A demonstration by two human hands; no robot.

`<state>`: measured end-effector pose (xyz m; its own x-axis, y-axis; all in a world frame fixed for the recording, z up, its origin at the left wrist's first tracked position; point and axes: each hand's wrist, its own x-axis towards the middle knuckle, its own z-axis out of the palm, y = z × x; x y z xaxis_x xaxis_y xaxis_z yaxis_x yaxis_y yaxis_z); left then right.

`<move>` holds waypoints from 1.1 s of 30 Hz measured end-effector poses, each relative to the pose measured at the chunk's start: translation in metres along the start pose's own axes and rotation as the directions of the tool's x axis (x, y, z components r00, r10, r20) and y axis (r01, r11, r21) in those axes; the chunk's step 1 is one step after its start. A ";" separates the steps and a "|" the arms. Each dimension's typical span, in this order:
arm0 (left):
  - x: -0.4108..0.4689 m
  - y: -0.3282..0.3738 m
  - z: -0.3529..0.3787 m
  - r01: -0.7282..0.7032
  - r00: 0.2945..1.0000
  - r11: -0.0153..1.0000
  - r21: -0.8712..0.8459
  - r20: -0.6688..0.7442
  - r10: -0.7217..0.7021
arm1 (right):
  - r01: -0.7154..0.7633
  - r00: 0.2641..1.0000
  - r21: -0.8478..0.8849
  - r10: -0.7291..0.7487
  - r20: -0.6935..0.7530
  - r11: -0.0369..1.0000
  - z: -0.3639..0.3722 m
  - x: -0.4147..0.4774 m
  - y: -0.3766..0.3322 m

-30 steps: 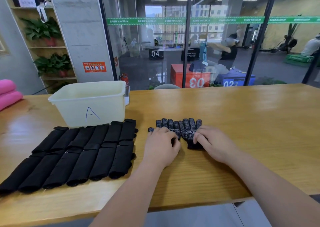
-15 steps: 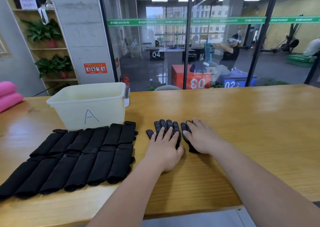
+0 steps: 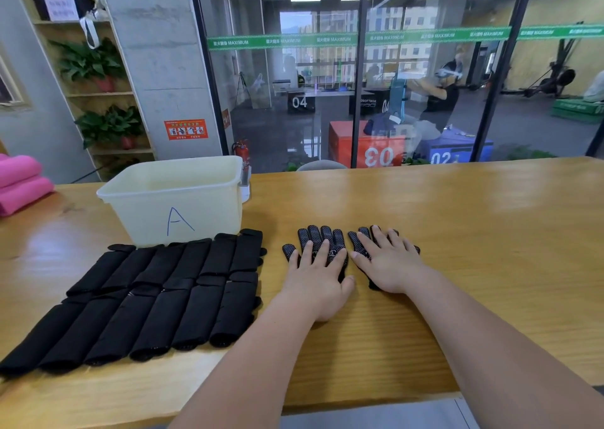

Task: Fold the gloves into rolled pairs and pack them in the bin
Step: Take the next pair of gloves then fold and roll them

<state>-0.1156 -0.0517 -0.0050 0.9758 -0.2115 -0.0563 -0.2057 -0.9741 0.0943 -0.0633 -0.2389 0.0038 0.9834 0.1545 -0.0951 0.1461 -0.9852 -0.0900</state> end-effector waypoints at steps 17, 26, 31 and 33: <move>-0.011 0.002 -0.013 -0.086 0.992 0.996 -0.027 -0.090 0.083 | 0.056 0.987 0.077 -0.044 -0.152 0.995 0.010 -0.071 0.003; 0.009 0.011 -0.003 -0.071 0.997 0.997 -0.030 0.020 0.071 | 0.041 0.990 0.071 -0.031 -0.136 0.997 0.023 -0.067 0.004; -0.006 0.015 0.000 -0.161 0.911 0.980 -0.116 -0.399 0.102 | 0.055 0.875 0.193 0.046 -0.483 0.980 0.022 -0.076 0.006; -0.016 0.014 -0.003 -0.166 0.828 0.983 -0.073 -0.552 0.099 | 0.048 0.762 0.174 0.076 -0.643 0.984 0.023 -0.082 0.007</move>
<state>-0.1335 -0.0615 0.0003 0.8285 -0.2272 0.5118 -0.3590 -0.9169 0.1742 -0.1451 -0.2569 -0.0115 0.8297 -0.0053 0.5582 0.1724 -0.9486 -0.2652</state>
